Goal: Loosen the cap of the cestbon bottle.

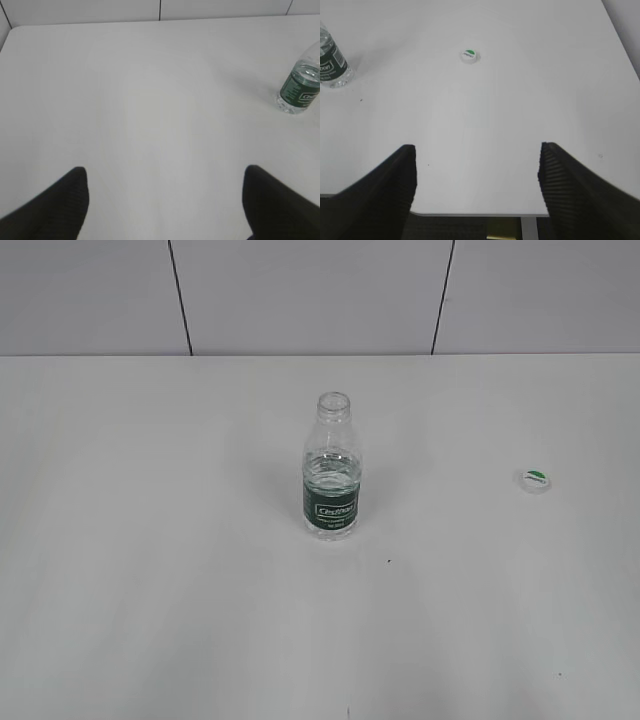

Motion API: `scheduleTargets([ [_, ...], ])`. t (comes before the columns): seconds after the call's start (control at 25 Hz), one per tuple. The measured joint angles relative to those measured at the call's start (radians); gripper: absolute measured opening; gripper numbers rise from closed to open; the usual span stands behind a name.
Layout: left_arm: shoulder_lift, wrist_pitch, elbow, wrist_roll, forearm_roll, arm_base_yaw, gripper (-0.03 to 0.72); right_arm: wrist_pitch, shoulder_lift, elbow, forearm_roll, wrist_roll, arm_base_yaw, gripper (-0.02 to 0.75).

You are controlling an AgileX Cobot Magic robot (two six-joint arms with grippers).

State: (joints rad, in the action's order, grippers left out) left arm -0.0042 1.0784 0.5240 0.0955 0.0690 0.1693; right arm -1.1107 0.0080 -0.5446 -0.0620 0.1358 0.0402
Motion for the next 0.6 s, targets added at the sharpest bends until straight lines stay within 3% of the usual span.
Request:
scheduleTargets([
  [0.6,-0.002,-0.007,-0.004,-0.015,0.002,0.0,0.569,0.011,-0.014,0.031,-0.009,0.005,0.0,0.58],
])
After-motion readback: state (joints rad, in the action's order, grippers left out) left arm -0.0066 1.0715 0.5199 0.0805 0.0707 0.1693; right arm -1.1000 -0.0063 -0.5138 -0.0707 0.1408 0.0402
